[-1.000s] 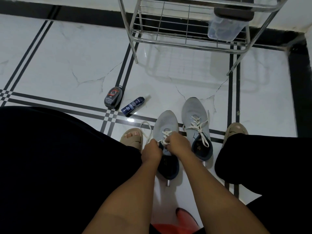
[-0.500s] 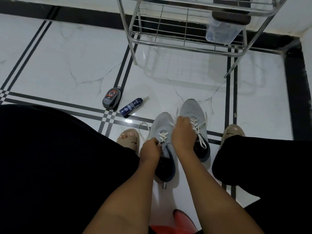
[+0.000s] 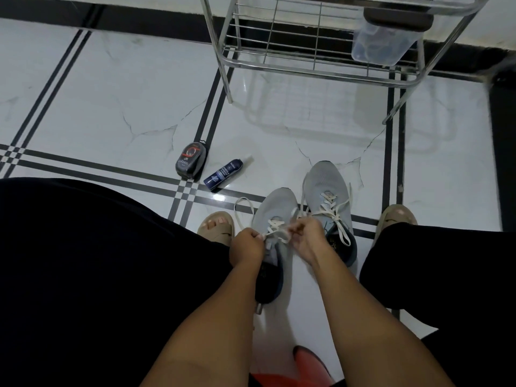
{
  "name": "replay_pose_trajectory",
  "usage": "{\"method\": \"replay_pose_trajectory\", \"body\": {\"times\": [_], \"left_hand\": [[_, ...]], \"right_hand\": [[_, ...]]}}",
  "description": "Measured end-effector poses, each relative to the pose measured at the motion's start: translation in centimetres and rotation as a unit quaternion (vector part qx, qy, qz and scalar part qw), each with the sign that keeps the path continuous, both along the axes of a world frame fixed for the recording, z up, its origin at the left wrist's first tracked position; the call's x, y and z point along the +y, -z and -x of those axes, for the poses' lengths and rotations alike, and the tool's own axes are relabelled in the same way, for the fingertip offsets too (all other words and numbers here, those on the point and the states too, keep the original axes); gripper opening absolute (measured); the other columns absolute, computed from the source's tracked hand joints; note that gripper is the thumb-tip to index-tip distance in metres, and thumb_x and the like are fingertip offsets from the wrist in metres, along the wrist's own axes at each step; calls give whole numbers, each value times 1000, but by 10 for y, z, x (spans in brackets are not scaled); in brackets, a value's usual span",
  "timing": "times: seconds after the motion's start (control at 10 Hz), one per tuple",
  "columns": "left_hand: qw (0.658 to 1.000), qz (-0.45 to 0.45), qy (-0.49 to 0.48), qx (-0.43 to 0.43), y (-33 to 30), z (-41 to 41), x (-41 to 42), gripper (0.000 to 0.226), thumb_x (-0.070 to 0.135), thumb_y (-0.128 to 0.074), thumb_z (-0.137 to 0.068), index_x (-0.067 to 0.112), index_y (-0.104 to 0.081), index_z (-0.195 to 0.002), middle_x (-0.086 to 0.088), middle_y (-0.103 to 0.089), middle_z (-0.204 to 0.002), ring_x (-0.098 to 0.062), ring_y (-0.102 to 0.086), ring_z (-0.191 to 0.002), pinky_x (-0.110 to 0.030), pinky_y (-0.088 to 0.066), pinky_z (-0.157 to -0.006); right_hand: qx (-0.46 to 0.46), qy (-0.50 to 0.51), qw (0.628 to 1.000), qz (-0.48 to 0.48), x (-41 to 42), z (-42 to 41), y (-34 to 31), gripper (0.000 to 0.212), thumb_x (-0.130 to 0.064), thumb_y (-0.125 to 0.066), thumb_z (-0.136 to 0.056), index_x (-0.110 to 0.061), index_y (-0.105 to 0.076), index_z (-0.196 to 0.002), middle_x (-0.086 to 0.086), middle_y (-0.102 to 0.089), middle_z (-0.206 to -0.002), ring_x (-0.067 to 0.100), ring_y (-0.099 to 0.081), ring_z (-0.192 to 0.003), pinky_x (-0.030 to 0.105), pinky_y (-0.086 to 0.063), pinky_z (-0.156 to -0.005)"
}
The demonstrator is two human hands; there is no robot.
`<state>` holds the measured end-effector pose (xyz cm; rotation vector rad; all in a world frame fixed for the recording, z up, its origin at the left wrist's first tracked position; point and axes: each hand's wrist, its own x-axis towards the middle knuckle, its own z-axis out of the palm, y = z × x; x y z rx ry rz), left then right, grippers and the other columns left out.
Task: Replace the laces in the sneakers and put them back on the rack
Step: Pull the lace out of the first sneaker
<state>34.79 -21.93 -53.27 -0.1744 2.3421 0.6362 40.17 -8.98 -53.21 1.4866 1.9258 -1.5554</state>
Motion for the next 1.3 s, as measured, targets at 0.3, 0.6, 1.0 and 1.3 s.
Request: {"method": "replay_pose_trajectory", "body": {"times": [0.3,0.6,1.0,1.3], "left_hand": [[996,0,89,23,-6,1,6,13,26,-54,-93,23,-67,-94,-3,-68,-100,-23,-62,-92,-26,-42,-70],[994,-13,112,4,-4,-4,4,15,31,-58,-92,25,-70,-99,-1,-70,-104,-21,-64,-96,-32,-52,-84],[984,28,172,44,-10,1,13,20,32,-52,-94,25,-68,-104,-5,-68,-107,-25,-62,-100,-30,-47,-77],[979,20,199,33,-10,-3,12,19,34,-55,-92,25,-70,-101,-4,-69,-100,-23,-63,-93,-30,-50,-74]], "right_hand": [[38,-306,934,-182,-21,11,0,9,-28,-58,-89,-27,-66,-92,2,-54,-107,23,-52,-100,35,-47,-84],[-48,-469,832,-291,-24,3,1,24,-25,-57,-92,-9,-65,-108,8,-54,-115,29,-51,-110,40,-43,-87],[-31,-264,954,-137,2,13,-29,21,-28,-57,-89,-20,-48,-106,3,-59,-97,27,-60,-89,29,-40,-69],[-78,-451,834,-309,-17,4,-24,23,-17,-59,-90,-10,-57,-112,11,-59,-112,31,-63,-98,36,-47,-75]]}}
